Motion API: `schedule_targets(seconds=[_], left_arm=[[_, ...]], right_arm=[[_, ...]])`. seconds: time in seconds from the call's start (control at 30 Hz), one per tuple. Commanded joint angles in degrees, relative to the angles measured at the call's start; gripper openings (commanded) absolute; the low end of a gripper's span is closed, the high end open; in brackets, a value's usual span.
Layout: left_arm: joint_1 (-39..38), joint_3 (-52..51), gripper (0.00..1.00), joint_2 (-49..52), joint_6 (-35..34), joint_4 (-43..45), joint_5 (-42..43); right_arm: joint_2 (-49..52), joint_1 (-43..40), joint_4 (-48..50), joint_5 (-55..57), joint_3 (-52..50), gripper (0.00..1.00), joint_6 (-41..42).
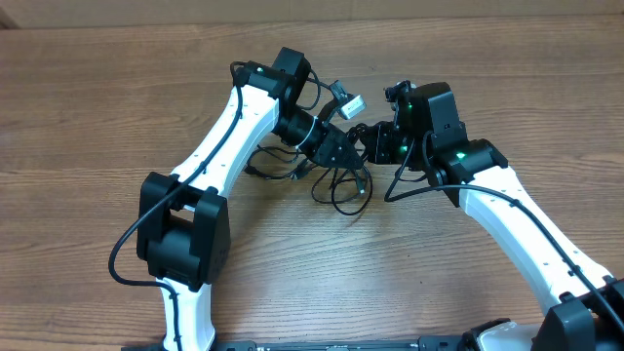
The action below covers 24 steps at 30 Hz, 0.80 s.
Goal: Untangle cables
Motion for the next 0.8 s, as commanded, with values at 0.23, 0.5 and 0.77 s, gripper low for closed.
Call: schedule_targets(seconds=[0.23, 0.5, 0.77], left_arm=[[1.1, 1.6, 0.04, -0.9, -13.6, 4.0, -7.5], [5.3, 1.6, 0.04, -0.9, -31.8, 4.5, -24.6], [8.1, 1.6, 0.04, -0.9, -32.3, 5.6, -24.7]], right_arm=[[-0.5, -0.1, 0.5, -5.8, 0.0, 0.04, 0.0], [-3.1, -0.1, 3.5, -10.4, 0.0, 0.04, -0.2], [-3.1, 0.0, 8.0, -23.4, 0.0, 0.04, -6.8]])
